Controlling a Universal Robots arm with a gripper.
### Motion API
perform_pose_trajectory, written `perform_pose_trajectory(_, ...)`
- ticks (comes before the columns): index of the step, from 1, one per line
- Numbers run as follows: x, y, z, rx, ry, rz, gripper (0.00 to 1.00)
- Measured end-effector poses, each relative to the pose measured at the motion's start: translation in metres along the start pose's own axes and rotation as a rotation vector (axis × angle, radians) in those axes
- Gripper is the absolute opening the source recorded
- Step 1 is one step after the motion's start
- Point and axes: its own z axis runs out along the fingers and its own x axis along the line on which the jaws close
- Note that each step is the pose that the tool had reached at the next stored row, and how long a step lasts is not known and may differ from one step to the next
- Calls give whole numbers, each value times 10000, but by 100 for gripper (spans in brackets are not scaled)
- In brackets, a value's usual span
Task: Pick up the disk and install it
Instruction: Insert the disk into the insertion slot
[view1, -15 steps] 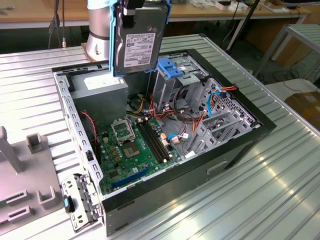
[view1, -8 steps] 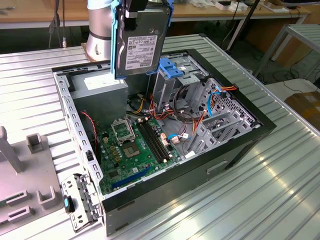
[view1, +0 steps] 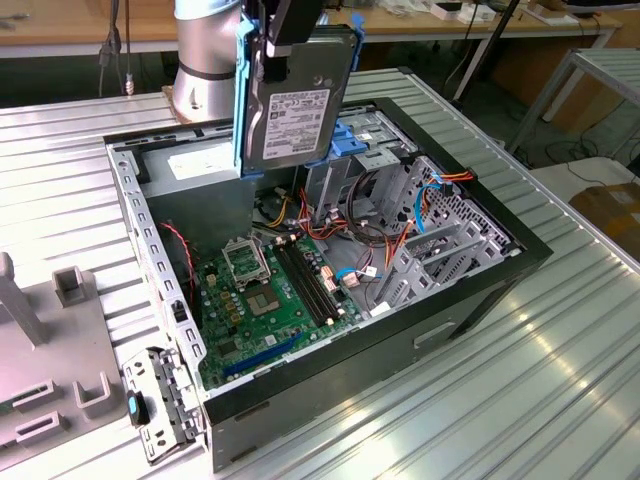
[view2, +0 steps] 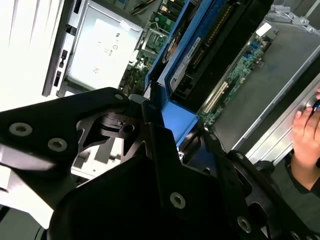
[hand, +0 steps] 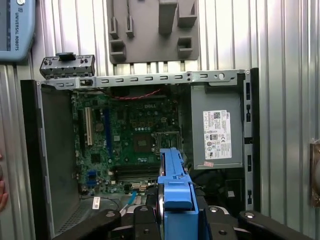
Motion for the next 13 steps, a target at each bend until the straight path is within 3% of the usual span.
perform_pose_trajectory(3, 61, -4, 7, 1, 28, -1, 37)
perform_pose_trajectory(7, 286, -18, 33, 5, 79, -2, 37)
perform_pose_trajectory(10, 474, -29, 54, 8, 155, -6, 37)
perform_pose_trajectory(13, 556, -34, 66, 11, 202, -8, 37)
